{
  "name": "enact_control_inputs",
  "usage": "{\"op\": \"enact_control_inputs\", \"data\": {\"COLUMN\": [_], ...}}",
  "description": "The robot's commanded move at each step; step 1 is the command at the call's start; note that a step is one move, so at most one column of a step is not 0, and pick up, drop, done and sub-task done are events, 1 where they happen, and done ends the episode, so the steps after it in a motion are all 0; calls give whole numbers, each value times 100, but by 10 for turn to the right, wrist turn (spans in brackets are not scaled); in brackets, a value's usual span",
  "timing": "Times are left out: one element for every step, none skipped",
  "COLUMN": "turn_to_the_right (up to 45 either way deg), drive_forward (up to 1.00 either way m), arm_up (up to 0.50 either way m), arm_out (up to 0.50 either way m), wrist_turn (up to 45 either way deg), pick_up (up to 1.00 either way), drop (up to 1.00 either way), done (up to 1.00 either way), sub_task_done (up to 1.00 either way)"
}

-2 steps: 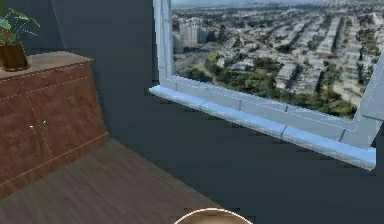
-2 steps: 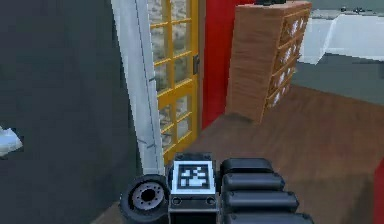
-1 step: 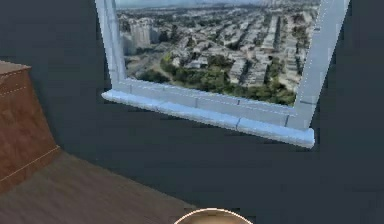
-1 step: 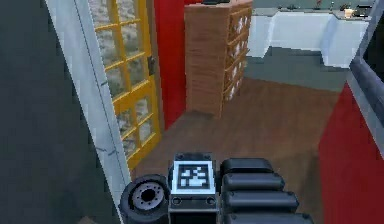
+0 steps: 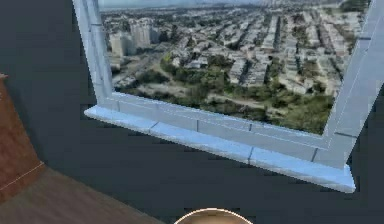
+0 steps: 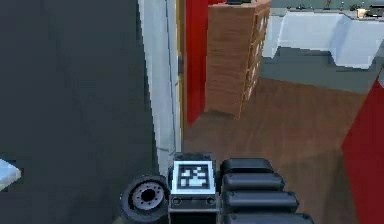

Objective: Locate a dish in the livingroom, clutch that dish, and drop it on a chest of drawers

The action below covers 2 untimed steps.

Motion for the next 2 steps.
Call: {"op": "enact_control_inputs", "data": {"turn_to_the_right": [-450, -330], "drive_forward": [0, 0], "arm_up": [0, 0], "arm_out": [0, 0], "wrist_turn": [0, 0], "pick_up": [0, 0], "drop": [0, 0], "done": [0, 0], "sub_task_done": [0, 0]}}
